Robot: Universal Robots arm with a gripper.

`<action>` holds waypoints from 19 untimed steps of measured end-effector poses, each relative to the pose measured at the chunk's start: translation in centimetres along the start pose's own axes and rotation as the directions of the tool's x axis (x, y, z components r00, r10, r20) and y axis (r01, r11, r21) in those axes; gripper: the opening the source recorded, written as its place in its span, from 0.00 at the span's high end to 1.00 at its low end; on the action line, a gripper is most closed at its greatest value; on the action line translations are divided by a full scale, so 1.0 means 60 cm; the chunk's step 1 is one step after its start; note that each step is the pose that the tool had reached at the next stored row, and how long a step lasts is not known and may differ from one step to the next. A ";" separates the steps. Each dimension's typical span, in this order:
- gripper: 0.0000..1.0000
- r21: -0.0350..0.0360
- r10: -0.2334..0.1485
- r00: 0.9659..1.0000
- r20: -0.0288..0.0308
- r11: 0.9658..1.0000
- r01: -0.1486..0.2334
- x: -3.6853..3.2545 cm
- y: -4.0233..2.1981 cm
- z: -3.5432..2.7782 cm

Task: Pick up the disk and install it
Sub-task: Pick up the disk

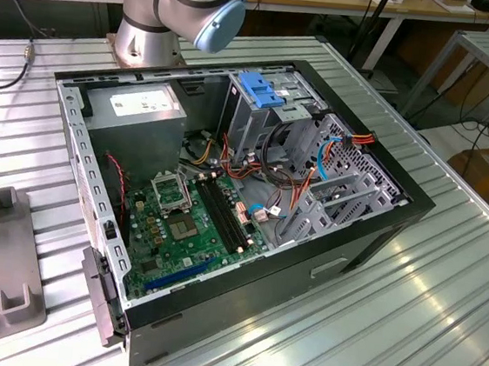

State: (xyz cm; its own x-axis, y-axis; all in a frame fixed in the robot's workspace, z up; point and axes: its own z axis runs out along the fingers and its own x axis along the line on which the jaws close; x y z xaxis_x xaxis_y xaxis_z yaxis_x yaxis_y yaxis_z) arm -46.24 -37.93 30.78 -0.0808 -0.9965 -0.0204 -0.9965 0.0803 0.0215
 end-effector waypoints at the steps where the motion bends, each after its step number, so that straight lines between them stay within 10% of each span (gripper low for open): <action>1: 0.44 0.000 0.000 1.000 0.000 1.000 0.000 0.000 0.000 0.003; 19: 0.63 0.000 -0.032 0.999 -0.001 0.999 0.032 -0.006 0.000 0.012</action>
State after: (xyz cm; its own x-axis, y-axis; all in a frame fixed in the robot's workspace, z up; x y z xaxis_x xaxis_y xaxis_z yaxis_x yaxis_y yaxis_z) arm -46.25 -37.57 30.05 -0.0485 -0.9986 -0.0203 -0.9986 0.0481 0.0209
